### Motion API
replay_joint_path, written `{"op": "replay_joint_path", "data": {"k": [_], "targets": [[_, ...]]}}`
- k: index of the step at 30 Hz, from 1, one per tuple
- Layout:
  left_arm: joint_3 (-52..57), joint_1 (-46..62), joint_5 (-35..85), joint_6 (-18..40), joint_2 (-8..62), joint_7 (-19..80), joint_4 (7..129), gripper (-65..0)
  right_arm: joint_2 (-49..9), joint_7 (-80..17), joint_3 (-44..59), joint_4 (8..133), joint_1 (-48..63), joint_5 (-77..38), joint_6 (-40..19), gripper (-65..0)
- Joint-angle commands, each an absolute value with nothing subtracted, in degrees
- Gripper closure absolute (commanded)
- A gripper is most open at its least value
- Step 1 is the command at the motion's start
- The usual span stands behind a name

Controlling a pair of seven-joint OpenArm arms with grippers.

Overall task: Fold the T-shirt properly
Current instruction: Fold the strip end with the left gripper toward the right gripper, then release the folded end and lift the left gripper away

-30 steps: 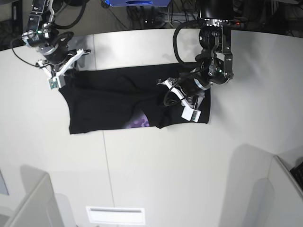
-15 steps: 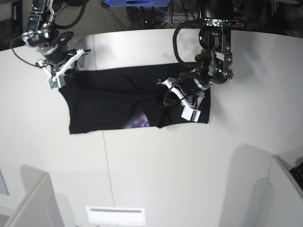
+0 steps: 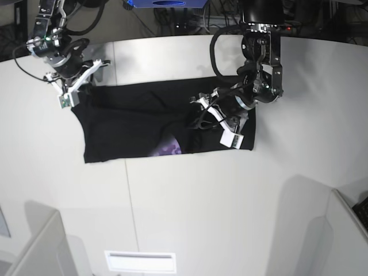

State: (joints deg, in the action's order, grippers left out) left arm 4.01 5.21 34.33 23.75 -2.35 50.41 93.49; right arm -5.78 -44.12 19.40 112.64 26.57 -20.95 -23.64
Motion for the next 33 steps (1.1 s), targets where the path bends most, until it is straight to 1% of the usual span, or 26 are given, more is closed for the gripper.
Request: {"op": "replay_joint_path", "data": {"k": [1,3,5,12,15,17,19,20,21,22,23,26,28,29,33], "targets": [[3.7,3.8,35.4,24.1,-2.4,49.2,94.2,-30.9,-6.3,-42.9,19.7,113.5,26.5,-21.6,-23.9,0.0],[3.7,3.6,35.5,24.1,-2.5,49.2,93.2,-36.5,-6.3,-42.9,19.7,113.5,26.5,-21.6,-23.9,0.0],[3.7,2.6,35.5,24.1,-3.3,49.2,91.9,-39.2,-6.3,-42.9,19.7,113.5,26.5,-21.6,-23.9,0.0],[2.9,0.5,35.5,24.1,-6.5,49.4,87.9,-39.2,-6.4,-42.9,19.7,113.5,26.4,-21.6,-23.9,0.0],[0.2,0.4,35.5,24.1,-6.5,49.4,90.0,-39.0,-6.5,-42.9,19.7,113.5,26.3,-21.6,-23.9,0.0],[0.4,0.7,35.5,24.1,-6.5,49.4,93.1,-38.8,-6.6,-42.9,19.8,113.7,25.5,-21.6,-23.9,0.0],[2.9,1.4,35.5,24.1,-4.8,49.4,97.2,-38.7,-6.7,-43.1,19.9,113.7,24.5,-21.6,-23.9,0.0],[4.9,2.5,35.5,24.1,-3.6,49.5,99.4,-37.4,-6.7,-43.2,20.4,113.8,23.9,-21.6,-23.9,0.0],[7.1,3.6,35.5,24.1,-2.5,49.5,101.2,-34.1,-6.5,-43.3,21.2,113.9,23.3,-21.7,-23.9,0.0],[9.7,4.8,35.5,24.1,-1.3,49.5,103.2,-29.0,-6.3,-43.4,21.9,113.9,22.3,-21.7,-23.9,0.0],[12.0,5.9,35.5,24.1,-0.2,49.5,104.4,-23.4,-6.3,-43.6,22.1,113.8,21.5,-21.7,-23.9,0.0],[20.6,9.6,35.5,24.1,2.9,49.5,105.5,0.0,-6.4,-50.2,22.4,113.6,16.3,-21.7,-23.9,0.0],[25.8,11.7,35.5,24.1,4.0,49.5,105.5,0.0,-6.3,-55.7,23.2,113.4,11.8,-21.7,-23.9,0.0],[28.5,12.9,35.5,24.3,4.4,49.5,105.5,0.0,-6.2,-58.2,23.8,113.1,9.5,-21.7,-23.9,-5.7],[38.1,17.1,35.0,24.4,4.7,49.2,105.2,0.0,-6.2,-63.3,24.2,112.7,3.7,-21.9,-24.0,-39.8]]}}
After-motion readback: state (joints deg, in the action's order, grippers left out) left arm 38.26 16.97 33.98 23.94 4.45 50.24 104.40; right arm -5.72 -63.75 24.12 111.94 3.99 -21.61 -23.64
